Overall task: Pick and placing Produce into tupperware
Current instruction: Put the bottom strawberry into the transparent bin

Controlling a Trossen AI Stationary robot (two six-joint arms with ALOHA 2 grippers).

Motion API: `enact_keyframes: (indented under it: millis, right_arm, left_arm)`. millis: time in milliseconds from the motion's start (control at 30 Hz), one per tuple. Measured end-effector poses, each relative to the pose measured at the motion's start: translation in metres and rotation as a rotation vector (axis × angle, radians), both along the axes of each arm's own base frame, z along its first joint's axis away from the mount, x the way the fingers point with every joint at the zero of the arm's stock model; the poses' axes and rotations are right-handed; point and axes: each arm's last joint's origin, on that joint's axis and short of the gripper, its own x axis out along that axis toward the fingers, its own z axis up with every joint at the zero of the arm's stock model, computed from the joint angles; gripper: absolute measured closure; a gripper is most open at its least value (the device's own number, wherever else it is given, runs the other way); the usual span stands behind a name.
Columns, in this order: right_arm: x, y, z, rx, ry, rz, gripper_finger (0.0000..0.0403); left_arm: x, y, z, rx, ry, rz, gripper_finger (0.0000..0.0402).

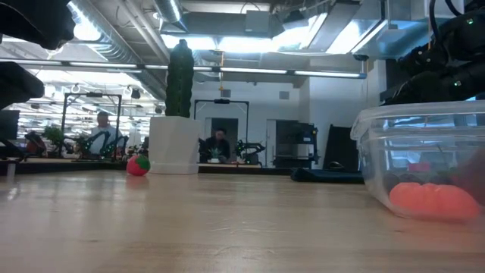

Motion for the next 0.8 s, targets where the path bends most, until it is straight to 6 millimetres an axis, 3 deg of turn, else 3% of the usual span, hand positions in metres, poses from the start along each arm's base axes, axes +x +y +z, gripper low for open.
enact_keyframes:
  millis: [800]
  right_arm:
    - [0.0, 0.0, 0.0001, 0.0, 0.0, 0.0, 0.0205]
  left_arm:
    - [-0.0001, 0.0008, -0.0001, 0.016, -0.009, 0.046, 0.0041]
